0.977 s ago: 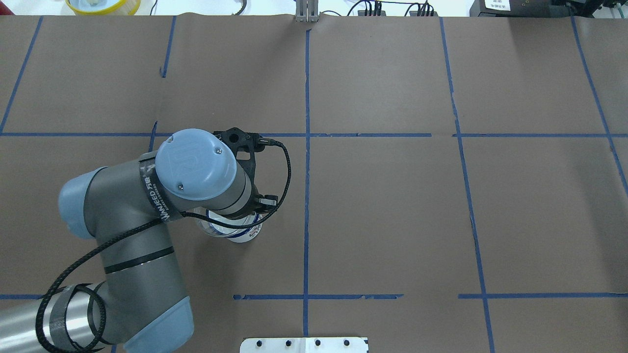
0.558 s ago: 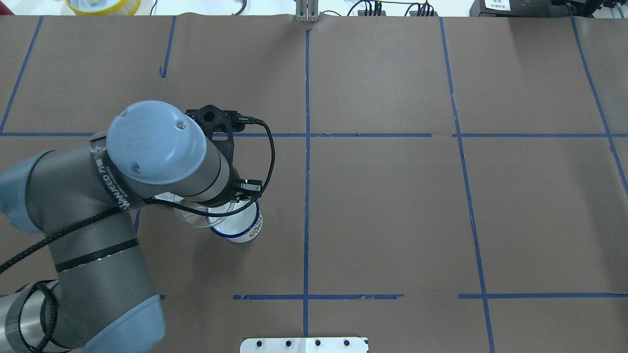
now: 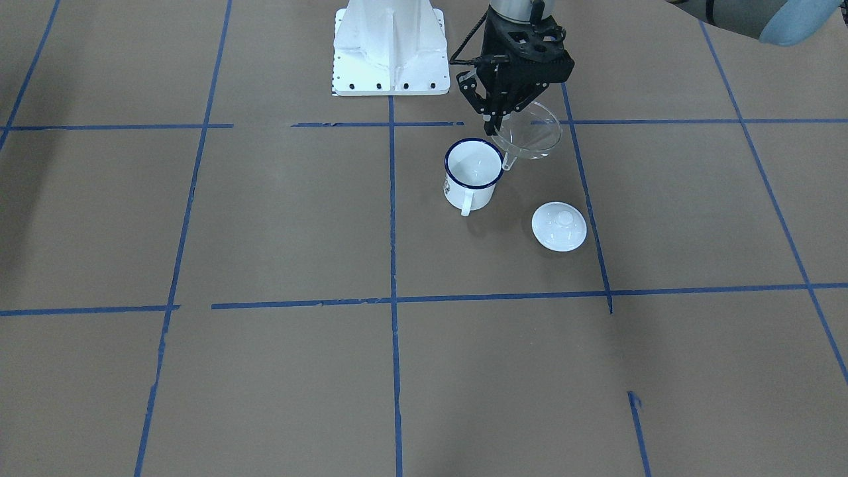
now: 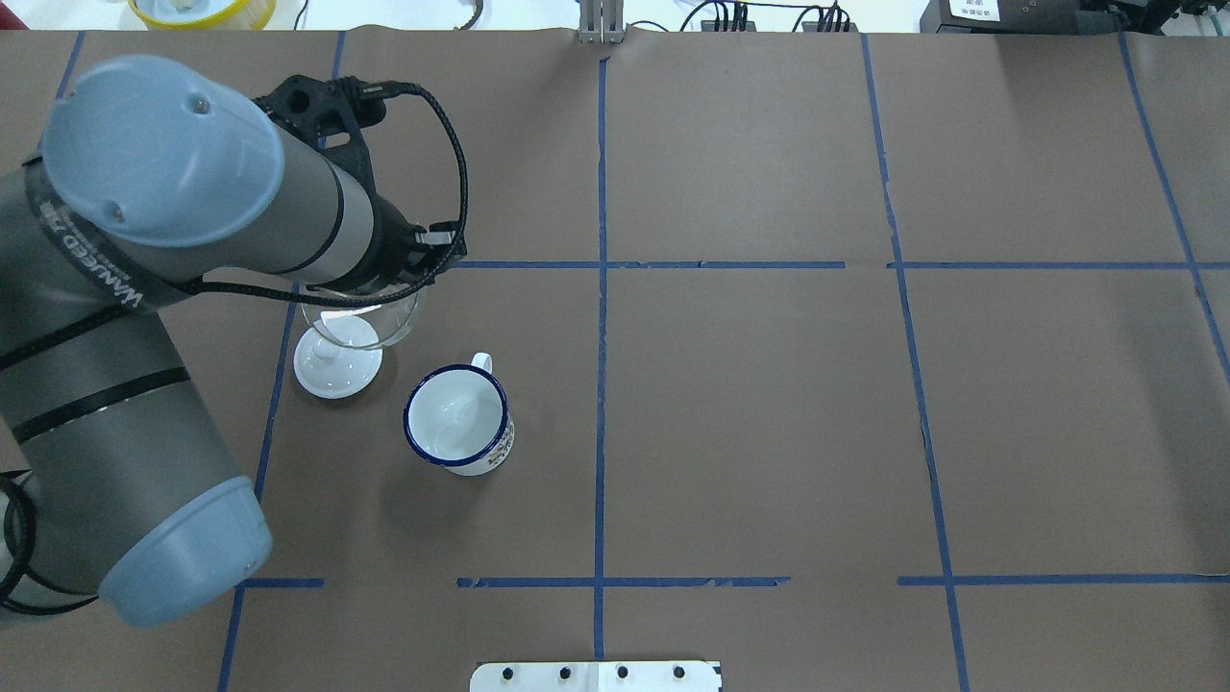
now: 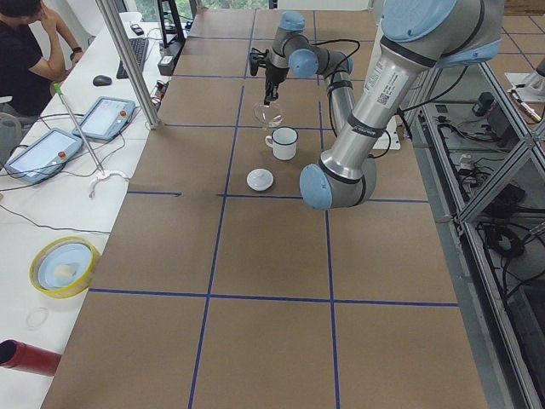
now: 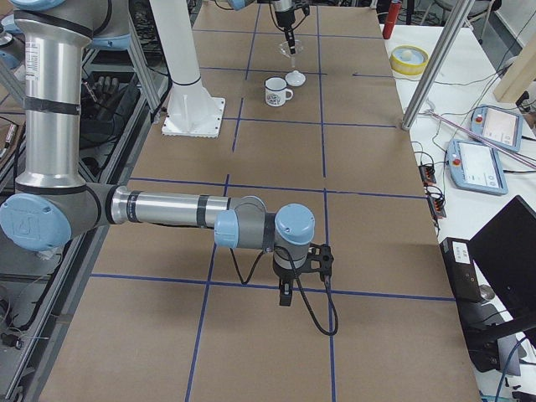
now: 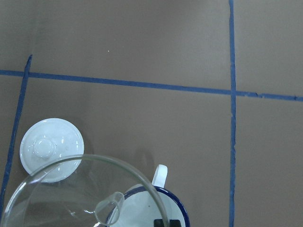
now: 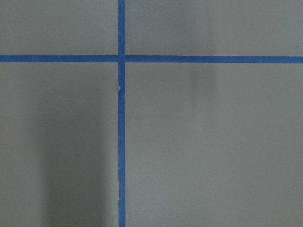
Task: Remove funnel from cup
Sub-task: 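Lift the glass funnel up out of the mug with the left gripper, then carry the funnel farther from the robot and set it on the table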
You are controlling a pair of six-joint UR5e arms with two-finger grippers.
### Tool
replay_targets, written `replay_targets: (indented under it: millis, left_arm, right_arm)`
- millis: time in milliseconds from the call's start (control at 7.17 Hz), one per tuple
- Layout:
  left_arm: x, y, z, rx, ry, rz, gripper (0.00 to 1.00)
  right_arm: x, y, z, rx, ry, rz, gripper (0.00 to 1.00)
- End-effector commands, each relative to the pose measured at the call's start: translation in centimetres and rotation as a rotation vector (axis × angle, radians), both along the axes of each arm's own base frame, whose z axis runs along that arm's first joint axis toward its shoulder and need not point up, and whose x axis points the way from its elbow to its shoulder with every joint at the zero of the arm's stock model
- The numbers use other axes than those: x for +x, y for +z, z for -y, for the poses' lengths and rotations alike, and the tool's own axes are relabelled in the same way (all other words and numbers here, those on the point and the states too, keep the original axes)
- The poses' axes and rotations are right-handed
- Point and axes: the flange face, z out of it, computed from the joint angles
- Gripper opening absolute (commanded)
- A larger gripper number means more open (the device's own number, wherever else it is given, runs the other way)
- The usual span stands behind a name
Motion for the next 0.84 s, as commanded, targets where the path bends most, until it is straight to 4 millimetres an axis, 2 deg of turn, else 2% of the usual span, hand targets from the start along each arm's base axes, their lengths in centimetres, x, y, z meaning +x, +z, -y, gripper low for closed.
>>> replay_targets:
  millis: [0,140,419,698]
  left_arm:
    - [0.6,0.8,4.9,-0.021,-0.251,-0.139,0.0]
    - [1.1,1.5,6.7,0.002,-0.37,-0.165,0.0]
    - [3.7,5.0,10.4,-0.025,-0.552,-0.237,0.0]
    - [5.8,10.8,12.9,-0.05,-0.745,-0.363,0.0]
  right_arm:
    - [0.0,0.0,0.0,0.0,0.0,0.0,1.0]
    - [0.0,0.0,0.0,0.0,0.0,0.0,1.0]
    - [0.0,0.0,0.0,0.0,0.0,0.0,1.0]
    - [0.0,0.0,0.0,0.0,0.0,0.0,1.0]
